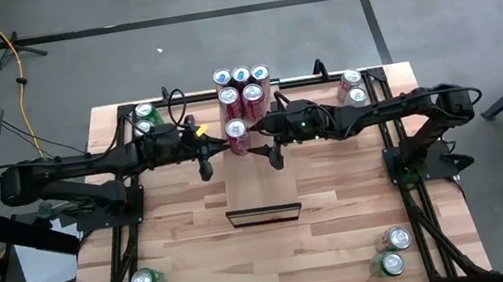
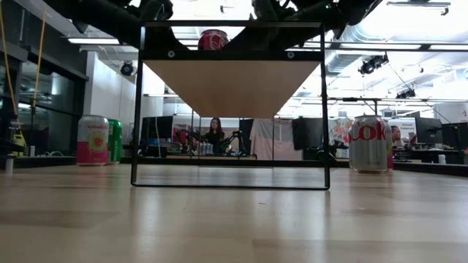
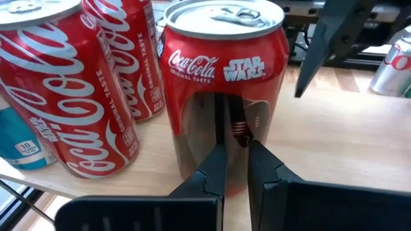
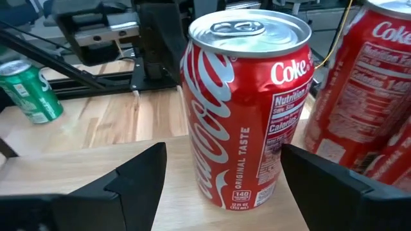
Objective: Place canned beverage on shelf
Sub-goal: Put the red white soda can on the shelf
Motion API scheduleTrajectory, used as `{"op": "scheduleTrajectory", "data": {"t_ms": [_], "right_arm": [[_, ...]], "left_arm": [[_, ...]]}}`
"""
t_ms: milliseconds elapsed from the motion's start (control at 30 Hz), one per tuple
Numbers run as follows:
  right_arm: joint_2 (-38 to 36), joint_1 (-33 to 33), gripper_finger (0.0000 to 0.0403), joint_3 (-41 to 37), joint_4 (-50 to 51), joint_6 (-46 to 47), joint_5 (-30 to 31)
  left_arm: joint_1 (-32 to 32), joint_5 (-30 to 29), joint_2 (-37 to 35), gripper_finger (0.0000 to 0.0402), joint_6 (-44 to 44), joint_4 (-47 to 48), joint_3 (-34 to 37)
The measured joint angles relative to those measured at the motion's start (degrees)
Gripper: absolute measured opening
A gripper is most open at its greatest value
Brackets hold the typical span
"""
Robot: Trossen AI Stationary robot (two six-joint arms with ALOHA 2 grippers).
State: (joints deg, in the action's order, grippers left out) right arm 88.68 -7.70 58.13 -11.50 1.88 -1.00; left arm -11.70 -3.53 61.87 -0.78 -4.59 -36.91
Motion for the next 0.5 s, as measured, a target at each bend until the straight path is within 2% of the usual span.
{"op": "scheduleTrajectory", "data": {"t_ms": [267,500], "right_arm": [[-0.4,3.4,0.0289,0.0,0.6,1.6,3.0],[-3.3,6.6,0.0288,0.0,2.6,3.5,2.1]], "left_arm": [[0.0,-0.1,0.0,0.0000,-3.6,1.0,0.0],[-1.2,-4.4,0.1,0.0000,-5.8,0.3,0.0]]}}
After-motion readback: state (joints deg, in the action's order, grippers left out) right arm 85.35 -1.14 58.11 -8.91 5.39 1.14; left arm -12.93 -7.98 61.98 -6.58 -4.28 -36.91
